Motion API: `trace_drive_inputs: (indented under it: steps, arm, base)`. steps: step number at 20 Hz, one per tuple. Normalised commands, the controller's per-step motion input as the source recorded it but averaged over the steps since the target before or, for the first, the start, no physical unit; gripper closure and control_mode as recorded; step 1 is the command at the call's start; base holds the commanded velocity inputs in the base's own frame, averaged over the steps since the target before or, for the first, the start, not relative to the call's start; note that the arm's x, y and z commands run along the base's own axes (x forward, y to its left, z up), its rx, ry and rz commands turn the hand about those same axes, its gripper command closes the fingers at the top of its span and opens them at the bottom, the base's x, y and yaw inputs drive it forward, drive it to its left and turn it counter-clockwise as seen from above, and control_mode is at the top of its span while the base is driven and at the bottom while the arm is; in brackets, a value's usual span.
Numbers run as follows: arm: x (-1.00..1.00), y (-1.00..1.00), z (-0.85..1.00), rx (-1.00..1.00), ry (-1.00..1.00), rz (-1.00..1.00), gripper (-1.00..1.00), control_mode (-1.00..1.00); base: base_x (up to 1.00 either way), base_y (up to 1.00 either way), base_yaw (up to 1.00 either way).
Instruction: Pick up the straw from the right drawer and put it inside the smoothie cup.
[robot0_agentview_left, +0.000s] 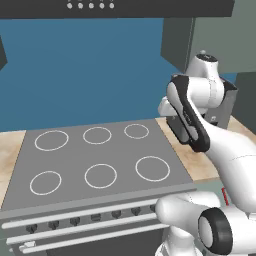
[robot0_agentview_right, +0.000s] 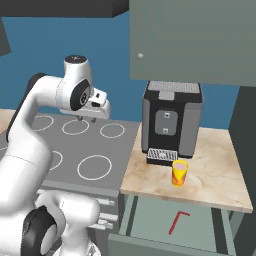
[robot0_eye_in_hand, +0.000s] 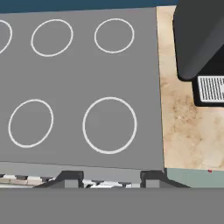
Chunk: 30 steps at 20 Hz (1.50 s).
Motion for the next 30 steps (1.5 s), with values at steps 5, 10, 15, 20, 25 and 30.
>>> trace_drive_inputs:
  steps: [5,10,15,20,25,30]
  arm:
    - [-0.65,-0.25,-0.20,0.02,-0.04,-0.02,-1.00,-1.00]
    - [-1.00,-0.96,-0.71,0.15,-0.05,-0.13,-1.00,-1.00]
    - [-0.78,-1.00,-0.95,0.12,0.20,-0.25,-1.00,-1.00]
    - [-0.04,-1.00,-1.00,0.04,0.16,-0.12,-1.00,-1.00]
    - [0.00,-0.95,-0.95,0.15,0.16,-0.07,-1.00,-1.00]
    - [0.00,-0.39,-0.69,0.08,0.05,-0.01,-1.00,-1.00]
  base:
    - [0.00,0.00,0.00]
    - [0.00,0.00,0.00]
    - [0.00,0.00,0.00]
    - [0.00,0.00,0.00]
    - [0.00,0.00,0.00]
    - [0.00,0.00,0.00]
